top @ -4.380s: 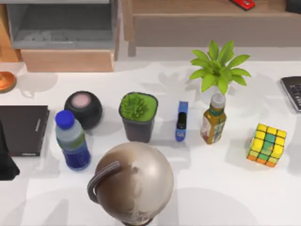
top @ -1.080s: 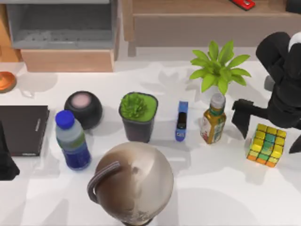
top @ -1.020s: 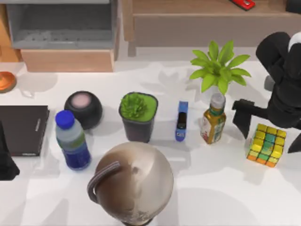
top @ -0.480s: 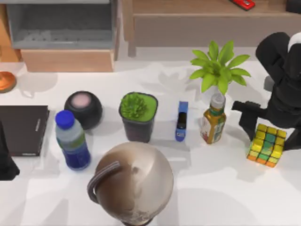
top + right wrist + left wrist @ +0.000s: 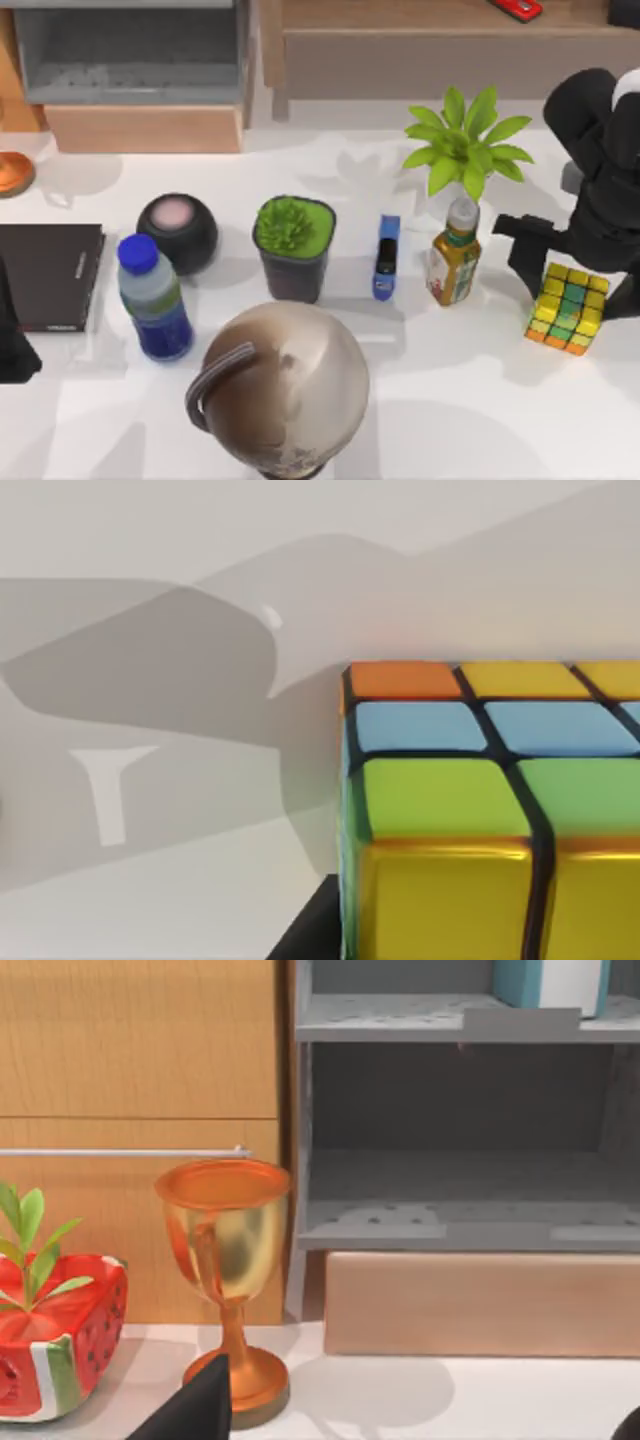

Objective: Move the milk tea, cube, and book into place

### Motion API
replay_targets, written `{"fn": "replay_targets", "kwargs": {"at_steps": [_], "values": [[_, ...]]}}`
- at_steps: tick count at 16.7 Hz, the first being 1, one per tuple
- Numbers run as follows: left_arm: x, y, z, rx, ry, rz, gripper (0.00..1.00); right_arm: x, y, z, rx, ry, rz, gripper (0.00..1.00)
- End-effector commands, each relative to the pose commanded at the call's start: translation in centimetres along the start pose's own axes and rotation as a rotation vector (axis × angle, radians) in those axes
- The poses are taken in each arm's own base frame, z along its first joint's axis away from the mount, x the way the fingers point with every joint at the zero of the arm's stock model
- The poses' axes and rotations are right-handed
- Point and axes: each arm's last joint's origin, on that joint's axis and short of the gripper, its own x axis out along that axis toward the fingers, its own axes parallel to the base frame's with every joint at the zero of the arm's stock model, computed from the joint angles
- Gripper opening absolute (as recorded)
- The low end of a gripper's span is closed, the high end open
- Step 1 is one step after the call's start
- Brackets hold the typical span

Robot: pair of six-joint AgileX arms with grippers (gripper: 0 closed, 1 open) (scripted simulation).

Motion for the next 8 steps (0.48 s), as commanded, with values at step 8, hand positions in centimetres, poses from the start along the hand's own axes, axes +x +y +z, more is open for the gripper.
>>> {"fn": "replay_targets", "kwargs": {"at_steps": [8], "values": [[0.0, 0.0, 0.0, 0.000, 0.000, 0.000, 1.00, -1.8, -0.9, 0.1, 0.039, 0.011, -0.027, 0.00]]}}
